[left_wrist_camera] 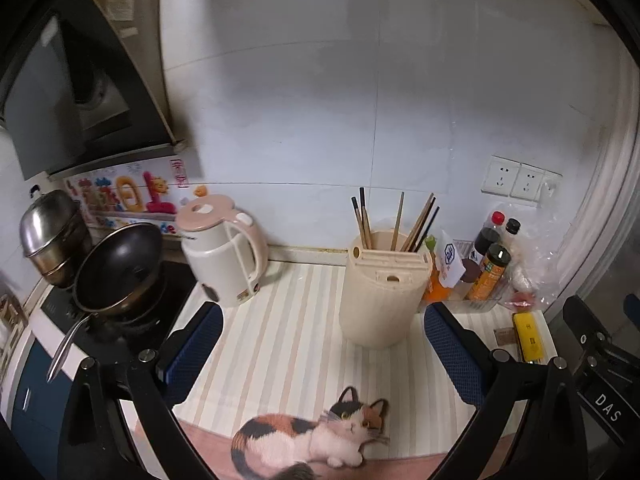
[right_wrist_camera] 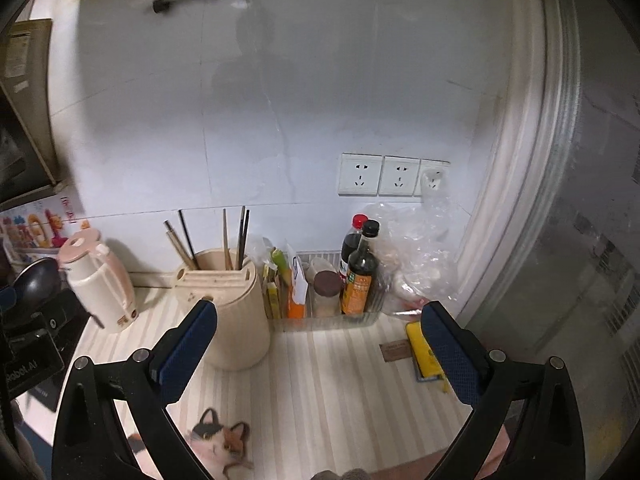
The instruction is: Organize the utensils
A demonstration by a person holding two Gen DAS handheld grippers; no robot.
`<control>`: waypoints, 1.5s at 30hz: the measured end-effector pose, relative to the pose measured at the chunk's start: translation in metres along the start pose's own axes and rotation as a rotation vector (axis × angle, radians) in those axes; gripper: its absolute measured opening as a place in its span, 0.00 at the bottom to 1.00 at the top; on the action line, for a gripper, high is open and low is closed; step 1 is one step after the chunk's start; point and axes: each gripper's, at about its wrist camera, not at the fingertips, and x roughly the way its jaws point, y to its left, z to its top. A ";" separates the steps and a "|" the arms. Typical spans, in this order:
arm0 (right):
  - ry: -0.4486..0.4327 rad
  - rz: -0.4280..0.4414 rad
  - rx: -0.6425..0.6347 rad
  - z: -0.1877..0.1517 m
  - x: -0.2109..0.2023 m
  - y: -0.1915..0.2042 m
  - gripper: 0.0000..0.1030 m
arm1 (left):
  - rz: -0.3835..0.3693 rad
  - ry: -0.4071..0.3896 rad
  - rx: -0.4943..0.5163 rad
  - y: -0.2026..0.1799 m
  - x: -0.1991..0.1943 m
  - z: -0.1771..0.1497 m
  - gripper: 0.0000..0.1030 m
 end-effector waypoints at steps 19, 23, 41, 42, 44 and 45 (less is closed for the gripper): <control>-0.008 0.046 -0.002 -0.034 -0.095 -0.020 1.00 | 0.020 0.015 0.033 0.002 -0.077 -0.041 1.00; 0.005 0.055 -0.004 -0.040 -0.097 -0.019 1.00 | 0.024 0.017 0.017 0.008 -0.079 -0.046 1.00; 0.033 0.055 -0.040 -0.050 -0.093 -0.006 1.00 | 0.035 0.051 0.010 0.019 -0.070 -0.060 1.00; 0.033 0.056 -0.041 -0.051 -0.093 -0.005 1.00 | 0.035 0.051 0.008 0.020 -0.070 -0.060 1.00; 0.033 0.052 -0.045 -0.051 -0.092 -0.004 1.00 | 0.034 0.053 0.005 0.022 -0.069 -0.060 1.00; 0.034 0.053 -0.044 -0.051 -0.092 -0.004 1.00 | 0.035 0.053 0.005 0.022 -0.068 -0.059 1.00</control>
